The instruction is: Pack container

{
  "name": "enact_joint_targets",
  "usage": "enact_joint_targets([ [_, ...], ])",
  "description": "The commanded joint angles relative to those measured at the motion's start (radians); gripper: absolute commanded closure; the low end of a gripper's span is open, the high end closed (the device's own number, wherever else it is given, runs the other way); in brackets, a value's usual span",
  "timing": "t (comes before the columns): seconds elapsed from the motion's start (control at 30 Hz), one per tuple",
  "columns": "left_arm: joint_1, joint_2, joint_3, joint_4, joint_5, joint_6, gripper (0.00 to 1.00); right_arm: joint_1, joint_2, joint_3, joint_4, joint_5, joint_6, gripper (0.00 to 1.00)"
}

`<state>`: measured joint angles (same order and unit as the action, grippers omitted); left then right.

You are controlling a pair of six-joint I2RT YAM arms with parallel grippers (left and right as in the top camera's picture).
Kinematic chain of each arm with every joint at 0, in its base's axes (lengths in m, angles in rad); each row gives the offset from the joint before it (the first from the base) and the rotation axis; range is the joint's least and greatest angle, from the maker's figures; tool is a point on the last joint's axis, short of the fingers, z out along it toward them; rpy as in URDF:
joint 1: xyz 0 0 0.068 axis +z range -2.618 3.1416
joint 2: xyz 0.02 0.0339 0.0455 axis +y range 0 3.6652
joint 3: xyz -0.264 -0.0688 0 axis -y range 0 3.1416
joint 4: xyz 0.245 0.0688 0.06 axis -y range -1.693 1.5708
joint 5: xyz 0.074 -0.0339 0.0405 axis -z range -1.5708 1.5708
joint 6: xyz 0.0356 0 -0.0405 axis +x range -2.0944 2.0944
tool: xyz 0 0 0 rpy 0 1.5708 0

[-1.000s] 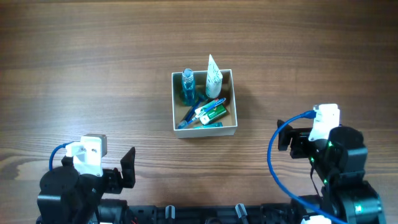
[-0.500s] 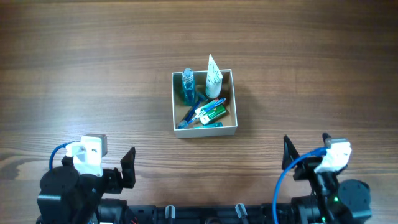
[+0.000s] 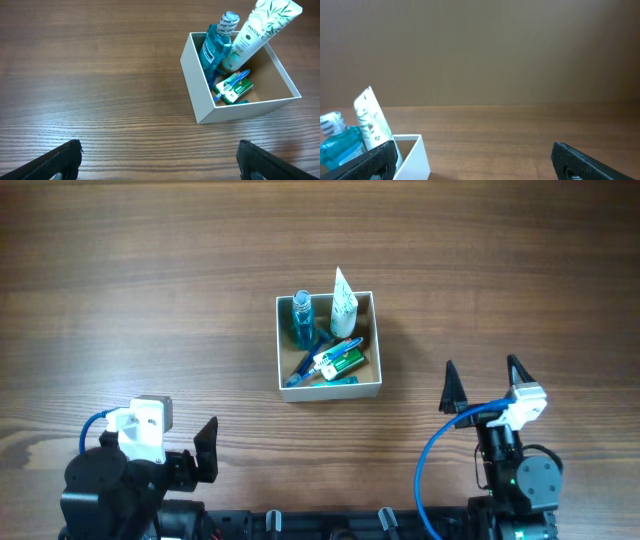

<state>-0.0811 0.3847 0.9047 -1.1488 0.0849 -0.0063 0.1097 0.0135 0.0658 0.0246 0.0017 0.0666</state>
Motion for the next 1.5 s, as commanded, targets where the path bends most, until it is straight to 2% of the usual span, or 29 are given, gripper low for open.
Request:
enact_joint_targets([
  [0.0, 0.006, -0.007, -0.005, 0.002, 0.011, -0.010, 0.00, 0.000, -0.010, -0.061, -0.015, -0.060, -0.095, 0.00],
  [1.23, 0.005, -0.013, -0.005, 0.001, 0.011, -0.010, 0.00, -0.002, -0.006, -0.061, -0.023, -0.055, -0.093, 0.00],
  [1.47, 0.074, -0.082, -0.026, -0.022, 0.016, -0.006, 0.00, -0.002, -0.006, -0.061, -0.023, -0.055, -0.093, 0.00],
])
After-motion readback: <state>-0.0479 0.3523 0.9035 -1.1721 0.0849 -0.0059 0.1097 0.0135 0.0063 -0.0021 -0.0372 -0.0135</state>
